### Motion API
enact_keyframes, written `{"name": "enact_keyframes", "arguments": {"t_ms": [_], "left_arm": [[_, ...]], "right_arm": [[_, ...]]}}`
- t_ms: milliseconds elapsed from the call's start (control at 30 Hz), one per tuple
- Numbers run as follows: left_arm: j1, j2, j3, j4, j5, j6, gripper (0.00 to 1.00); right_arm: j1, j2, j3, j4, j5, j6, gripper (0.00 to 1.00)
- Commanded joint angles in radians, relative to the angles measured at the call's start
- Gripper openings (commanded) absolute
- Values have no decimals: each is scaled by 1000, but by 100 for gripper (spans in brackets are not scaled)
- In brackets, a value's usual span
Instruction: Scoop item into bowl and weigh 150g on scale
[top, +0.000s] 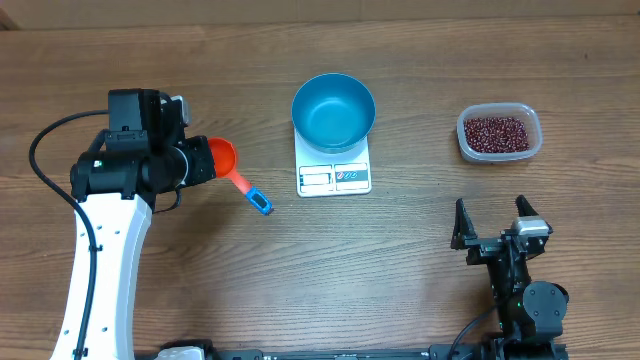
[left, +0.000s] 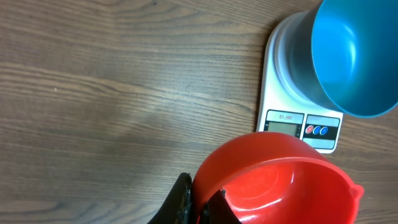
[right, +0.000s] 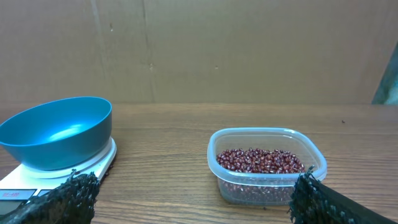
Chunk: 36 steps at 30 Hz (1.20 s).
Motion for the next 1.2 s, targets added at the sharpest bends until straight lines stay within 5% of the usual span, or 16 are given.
{"name": "enact_keyframes", "arguments": {"t_ms": [0,1167], "left_arm": [[-2,-8,-5,-8,20,-112,4],[-2,-8,-5,-15,24,-349,4]], "right_arm": [[2,-10,-10,5,13,-4,100],[2,-10,-10,5,5,-4,100]]}}
